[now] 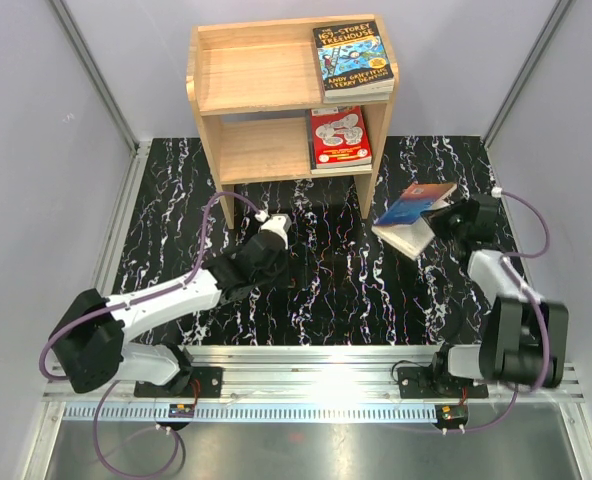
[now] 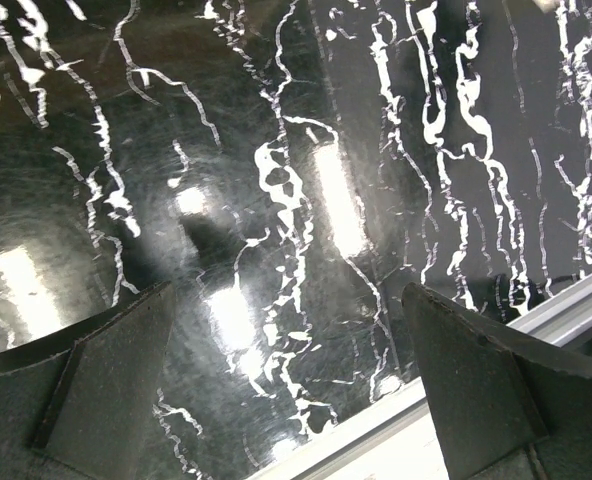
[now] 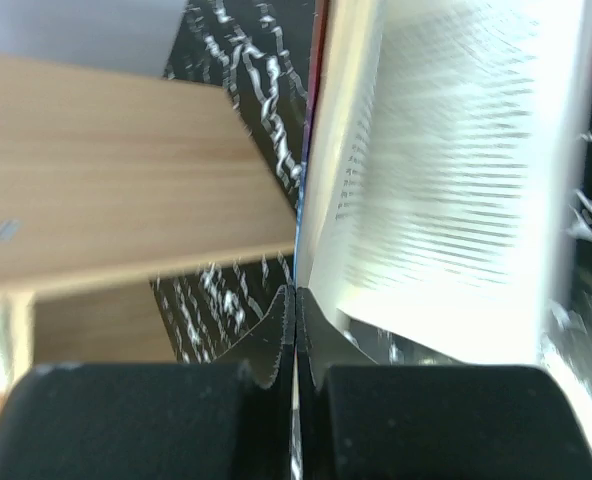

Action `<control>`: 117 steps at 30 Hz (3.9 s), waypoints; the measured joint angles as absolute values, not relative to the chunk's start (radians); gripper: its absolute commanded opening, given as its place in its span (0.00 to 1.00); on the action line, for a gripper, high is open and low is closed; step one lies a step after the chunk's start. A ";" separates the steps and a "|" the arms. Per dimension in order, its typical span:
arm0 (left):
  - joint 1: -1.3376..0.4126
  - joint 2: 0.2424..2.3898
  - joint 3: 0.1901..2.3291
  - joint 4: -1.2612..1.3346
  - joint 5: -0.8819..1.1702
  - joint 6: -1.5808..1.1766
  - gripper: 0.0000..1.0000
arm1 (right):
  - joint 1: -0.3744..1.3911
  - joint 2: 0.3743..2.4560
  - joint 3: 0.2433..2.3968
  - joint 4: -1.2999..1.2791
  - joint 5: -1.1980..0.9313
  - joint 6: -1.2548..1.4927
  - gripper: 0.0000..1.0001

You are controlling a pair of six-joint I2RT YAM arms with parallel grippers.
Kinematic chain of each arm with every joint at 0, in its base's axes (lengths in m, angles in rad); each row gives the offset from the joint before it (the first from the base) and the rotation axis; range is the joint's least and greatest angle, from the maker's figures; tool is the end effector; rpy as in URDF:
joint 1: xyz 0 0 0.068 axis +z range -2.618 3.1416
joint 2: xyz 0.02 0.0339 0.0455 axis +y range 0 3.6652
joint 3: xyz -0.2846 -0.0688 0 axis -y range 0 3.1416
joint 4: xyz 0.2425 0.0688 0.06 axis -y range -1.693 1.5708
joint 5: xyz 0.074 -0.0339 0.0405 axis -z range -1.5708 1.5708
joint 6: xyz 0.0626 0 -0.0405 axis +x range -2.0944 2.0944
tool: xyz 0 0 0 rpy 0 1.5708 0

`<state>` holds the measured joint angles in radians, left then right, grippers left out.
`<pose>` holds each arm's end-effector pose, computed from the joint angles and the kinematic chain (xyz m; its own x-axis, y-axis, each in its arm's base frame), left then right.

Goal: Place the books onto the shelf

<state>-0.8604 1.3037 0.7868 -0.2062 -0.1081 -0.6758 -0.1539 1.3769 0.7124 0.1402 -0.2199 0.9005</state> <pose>0.1926 -0.2135 0.2302 -0.7751 -0.0525 -0.6296 0.2769 0.8675 -0.4133 0.3084 -0.0340 0.2228 -0.3363 0.8261 -0.4522 0.3647 0.5569 0.7462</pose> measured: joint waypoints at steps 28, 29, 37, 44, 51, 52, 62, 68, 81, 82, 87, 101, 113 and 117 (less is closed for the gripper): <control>-0.922 1.702 0.630 0.631 0.269 -1.070 0.99 | -0.246 1.380 0.950 -0.583 -0.172 0.567 0.66; -0.925 1.682 0.630 0.606 0.264 -1.060 0.99 | -0.280 1.415 0.950 -0.580 -0.164 0.558 0.66; -0.929 1.600 0.797 0.280 0.118 -0.928 0.99 | -0.402 1.592 0.975 -0.542 -0.043 0.546 0.66; -0.928 1.705 0.970 0.140 0.045 -0.872 0.99 | -0.408 1.728 1.063 -0.483 -0.044 0.546 0.56; -0.928 1.898 1.115 0.079 0.030 -0.859 0.99 | -0.390 1.747 1.015 -0.299 -0.185 0.552 0.42; -0.928 1.922 1.139 0.073 0.030 -0.859 0.99 | -0.378 1.739 1.000 -0.278 -0.189 0.553 0.42; -0.928 2.142 1.436 0.047 0.030 -0.863 0.99 | -0.173 1.624 0.860 -0.255 -0.236 0.577 0.39; -0.925 2.201 1.530 0.006 -0.003 -0.873 0.99 | -0.113 1.584 0.817 -0.236 -0.215 0.599 0.33; -0.926 2.026 1.266 0.053 -0.164 -0.881 0.99 | 0.135 1.484 0.685 -0.086 -0.099 0.725 0.04; -0.929 2.008 1.240 0.056 -0.164 -0.884 0.99 | 0.147 1.461 0.677 -0.114 -0.102 0.731 0.02; -0.949 1.943 1.140 0.097 -0.167 -0.896 0.99 | 0.176 1.301 0.640 -0.228 -0.154 0.759 0.00; -0.972 1.860 1.014 0.156 -0.164 -0.944 0.99 | 0.199 1.098 0.524 -0.163 -0.351 0.853 0.11; -0.972 1.841 0.990 0.156 -0.167 -0.944 0.99 | 0.205 1.098 0.435 -0.189 -0.300 0.831 0.34; -0.975 1.841 0.989 0.161 -0.162 -0.950 0.99 | 0.230 1.106 0.368 -0.157 -0.336 0.859 0.47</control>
<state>-0.9752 1.8408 0.9894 0.1608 -0.1619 -0.9497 0.2298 1.1065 0.3683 -0.1574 -0.3363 0.8589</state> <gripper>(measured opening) 0.987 0.437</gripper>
